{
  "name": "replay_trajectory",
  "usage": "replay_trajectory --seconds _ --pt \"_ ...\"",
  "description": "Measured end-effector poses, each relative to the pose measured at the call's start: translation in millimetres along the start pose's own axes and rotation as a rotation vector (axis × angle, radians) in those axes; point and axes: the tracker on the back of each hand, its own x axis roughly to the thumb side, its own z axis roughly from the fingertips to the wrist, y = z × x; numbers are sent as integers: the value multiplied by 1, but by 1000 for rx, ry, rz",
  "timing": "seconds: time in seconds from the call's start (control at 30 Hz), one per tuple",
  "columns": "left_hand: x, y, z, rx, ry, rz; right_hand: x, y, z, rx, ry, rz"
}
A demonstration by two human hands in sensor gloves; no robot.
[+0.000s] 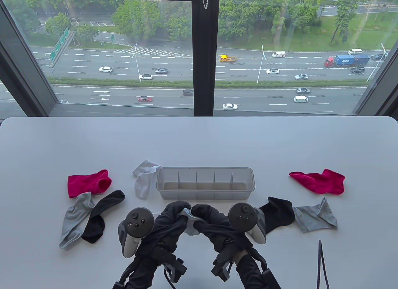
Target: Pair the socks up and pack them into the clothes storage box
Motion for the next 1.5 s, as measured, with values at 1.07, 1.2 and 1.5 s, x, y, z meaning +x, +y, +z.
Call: replay_trajectory --seconds 1.07,1.2,1.5 --pt "-7 3 3 116 77 78 -22 -14 8 63 89 -201" --pt "-10 -2 3 60 81 161 -18 -23 11 -171 131 -183" --pt "2 -26 -5 -222 157 -585 4 -112 7 -614 410 356"
